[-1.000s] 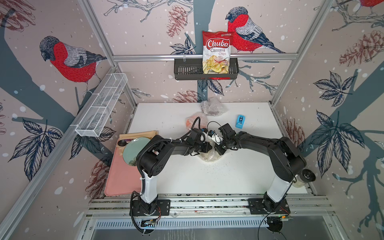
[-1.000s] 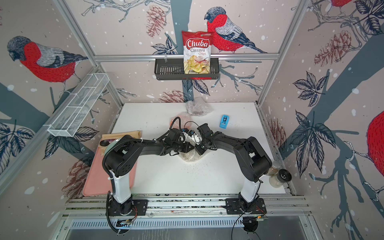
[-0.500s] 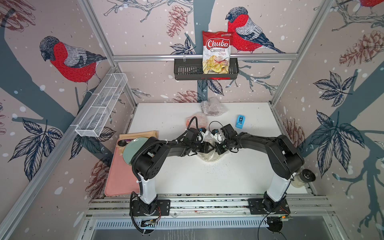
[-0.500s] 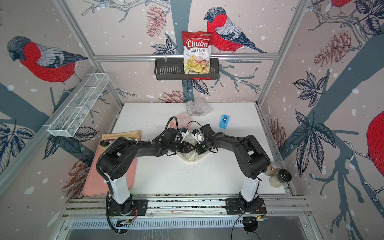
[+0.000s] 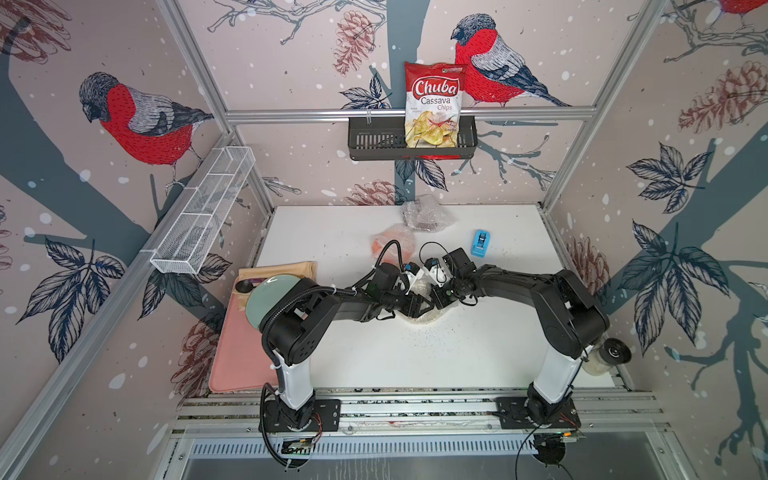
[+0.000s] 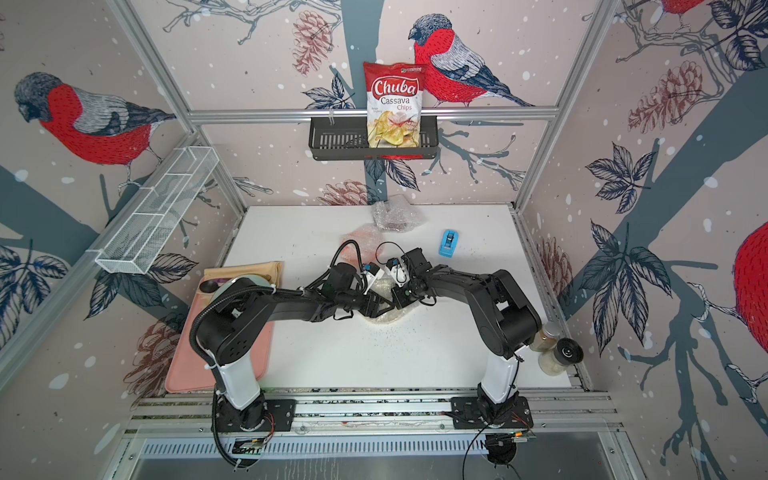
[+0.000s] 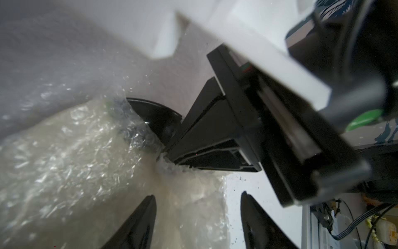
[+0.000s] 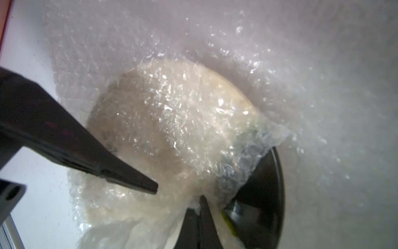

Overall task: Wrap dinner plates in bubble wrap
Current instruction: Wrap the plate in the bubble wrap.

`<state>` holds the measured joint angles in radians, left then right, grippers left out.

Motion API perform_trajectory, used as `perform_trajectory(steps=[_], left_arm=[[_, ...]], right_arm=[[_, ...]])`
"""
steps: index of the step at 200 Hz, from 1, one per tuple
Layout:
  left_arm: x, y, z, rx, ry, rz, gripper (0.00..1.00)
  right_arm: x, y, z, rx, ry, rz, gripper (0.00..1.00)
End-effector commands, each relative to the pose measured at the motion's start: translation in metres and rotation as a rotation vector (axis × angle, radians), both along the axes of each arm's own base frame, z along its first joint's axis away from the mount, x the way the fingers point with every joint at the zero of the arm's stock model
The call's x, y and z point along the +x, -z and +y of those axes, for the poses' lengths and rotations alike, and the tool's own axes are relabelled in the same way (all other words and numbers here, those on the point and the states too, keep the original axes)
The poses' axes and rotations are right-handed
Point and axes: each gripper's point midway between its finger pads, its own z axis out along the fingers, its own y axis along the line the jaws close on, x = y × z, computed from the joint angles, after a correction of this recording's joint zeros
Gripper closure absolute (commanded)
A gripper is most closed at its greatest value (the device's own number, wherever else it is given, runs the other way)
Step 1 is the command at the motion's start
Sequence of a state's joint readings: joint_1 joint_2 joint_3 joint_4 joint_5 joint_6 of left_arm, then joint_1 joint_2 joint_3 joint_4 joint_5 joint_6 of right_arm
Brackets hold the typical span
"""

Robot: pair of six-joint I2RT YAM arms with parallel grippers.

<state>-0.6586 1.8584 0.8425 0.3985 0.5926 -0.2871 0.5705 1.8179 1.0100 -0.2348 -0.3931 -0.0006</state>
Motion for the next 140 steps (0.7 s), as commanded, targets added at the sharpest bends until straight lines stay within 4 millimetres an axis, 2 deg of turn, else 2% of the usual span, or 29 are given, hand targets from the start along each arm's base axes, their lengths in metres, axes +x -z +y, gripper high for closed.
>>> perform_trajectory(steps=[1, 16, 23, 30, 38, 51, 60, 78, 87, 90, 99, 104, 109, 120, 140], left_arm=[[0.006, 0.019, 0.007, 0.111, -0.008, -0.033, 0.53], [0.012, 0.032, 0.012, 0.184, -0.041, -0.033, 0.69], [0.013, 0.036, 0.015, 0.207, -0.054, -0.032, 0.74], [0.016, 0.037, 0.018, 0.222, -0.072, -0.032, 0.77], [0.016, 0.037, 0.019, 0.224, -0.081, -0.032, 0.80], [0.015, 0.035, 0.019, 0.216, -0.091, -0.025, 0.83], [0.015, 0.035, 0.019, 0.207, -0.094, -0.015, 0.85], [0.013, 0.039, 0.018, 0.198, -0.102, 0.013, 0.89], [0.012, 0.041, 0.017, 0.194, -0.107, 0.027, 0.91], [0.012, 0.041, 0.017, 0.192, -0.108, 0.029, 0.91], [0.011, 0.042, 0.017, 0.187, -0.111, 0.035, 0.92], [0.011, 0.041, 0.018, 0.186, -0.115, 0.037, 0.93], [0.011, 0.041, 0.018, 0.187, -0.117, 0.036, 0.94], [0.012, 0.040, 0.019, 0.186, -0.125, 0.035, 0.94], [0.012, 0.040, 0.017, 0.181, -0.125, 0.041, 0.95]], right_arm=[[0.001, -0.004, -0.010, -0.033, 0.047, 0.019, 0.88], [0.011, -0.029, -0.008, 0.029, 0.086, -0.014, 0.71], [0.017, -0.045, -0.010, 0.064, 0.122, -0.044, 0.59], [0.024, -0.063, -0.013, 0.097, 0.168, -0.083, 0.50], [0.033, -0.081, -0.023, 0.118, 0.250, -0.138, 0.44], [0.049, -0.108, -0.060, 0.119, 0.471, -0.232, 0.38], [0.054, -0.122, -0.095, 0.111, 0.653, -0.282, 0.34], [0.041, -0.133, -0.156, 0.106, 0.902, -0.322, 0.35], [0.027, -0.125, -0.172, 0.110, 0.948, -0.298, 0.41], [0.022, -0.122, -0.174, 0.117, 0.940, -0.282, 0.46], [0.008, -0.111, -0.168, 0.151, 0.873, -0.231, 0.64], [-0.001, -0.106, -0.160, 0.179, 0.820, -0.199, 0.74], [-0.009, -0.102, -0.148, 0.218, 0.757, -0.166, 0.80], [-0.025, -0.101, -0.116, 0.328, 0.606, -0.093, 0.87], [-0.040, -0.108, -0.060, 0.444, 0.380, -0.023, 0.91]])
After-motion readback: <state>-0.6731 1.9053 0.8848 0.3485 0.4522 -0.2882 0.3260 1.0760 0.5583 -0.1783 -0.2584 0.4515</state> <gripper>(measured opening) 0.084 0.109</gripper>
